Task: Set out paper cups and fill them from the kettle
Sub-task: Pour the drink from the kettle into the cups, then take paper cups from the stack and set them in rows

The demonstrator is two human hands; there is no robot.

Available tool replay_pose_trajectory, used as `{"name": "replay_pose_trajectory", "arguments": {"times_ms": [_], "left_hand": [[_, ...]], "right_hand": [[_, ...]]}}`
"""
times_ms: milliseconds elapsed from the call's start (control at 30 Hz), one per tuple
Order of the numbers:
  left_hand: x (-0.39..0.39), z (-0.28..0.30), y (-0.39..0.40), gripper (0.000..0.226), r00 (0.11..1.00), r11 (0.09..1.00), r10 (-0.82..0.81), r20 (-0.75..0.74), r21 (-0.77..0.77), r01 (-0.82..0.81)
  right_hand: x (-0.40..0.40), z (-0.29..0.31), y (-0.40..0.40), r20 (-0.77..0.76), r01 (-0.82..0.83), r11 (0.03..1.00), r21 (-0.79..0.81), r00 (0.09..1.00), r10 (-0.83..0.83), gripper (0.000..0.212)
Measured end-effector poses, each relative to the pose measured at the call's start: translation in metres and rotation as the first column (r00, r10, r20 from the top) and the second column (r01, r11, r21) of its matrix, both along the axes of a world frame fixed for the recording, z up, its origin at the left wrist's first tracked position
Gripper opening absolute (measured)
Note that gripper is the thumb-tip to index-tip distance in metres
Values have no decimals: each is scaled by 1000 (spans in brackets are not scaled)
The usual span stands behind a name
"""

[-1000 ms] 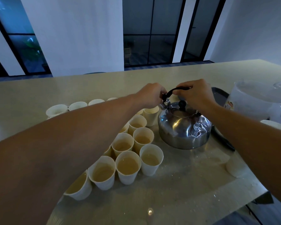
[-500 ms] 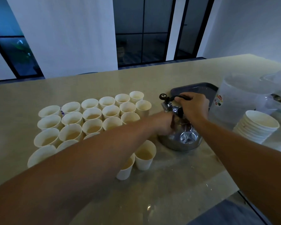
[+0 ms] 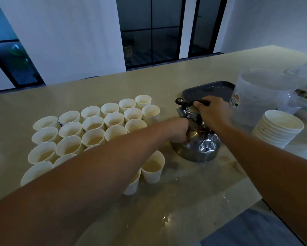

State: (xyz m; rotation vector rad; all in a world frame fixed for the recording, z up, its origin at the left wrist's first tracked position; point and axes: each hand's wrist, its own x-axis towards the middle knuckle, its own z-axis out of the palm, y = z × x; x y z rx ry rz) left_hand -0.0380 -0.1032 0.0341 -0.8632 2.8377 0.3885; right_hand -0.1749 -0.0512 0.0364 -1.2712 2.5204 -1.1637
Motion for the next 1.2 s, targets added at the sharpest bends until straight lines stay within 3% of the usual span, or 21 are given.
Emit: {"name": "replay_pose_trajectory", "arguments": {"times_ms": [200, 367, 500, 600, 667, 800, 1000, 1100, 1200], "left_hand": [[-8, 5, 5, 58, 997, 997, -24, 70, -67, 29], [-3, 1, 9, 72, 995, 998, -7, 101, -64, 13], [-4, -3, 30, 36, 990, 976, -20, -138, -218, -11], [-27, -1, 67, 26, 944, 967, -48, -326, -250, -37], [-41, 3, 88, 27, 906, 992, -24, -424, -119, -30], [-63, 5, 117, 63, 867, 975, 82, -491, 218, 31], [-88, -24, 137, 95, 799, 892, 264, -540, 452, 10], [-99, -37, 146, 95, 768, 850, 333, -547, 526, 6], [-107, -44, 152, 96, 731, 810, 392, -559, 586, 14]], "right_hand": [[10, 23, 8, -185, -23, 990, 141, 982, 49, 43], [29, 43, 38, -276, -133, 989, 63, 950, 146, 28], [29, 66, 63, -221, -174, 984, 45, 959, 179, 16], [24, 83, 81, -256, -174, 980, 95, 947, 192, 22], [20, 95, 94, -282, -165, 974, 153, 938, 203, 29], [-2, 111, 123, -375, -43, 974, 221, 919, 126, 37], [-38, 107, 156, -402, 83, 862, 501, 904, 147, 59], [-48, 89, 162, -379, 70, 786, 615, 900, 216, 55], [-54, 71, 163, -355, 55, 795, 604, 912, 206, 44]]}}
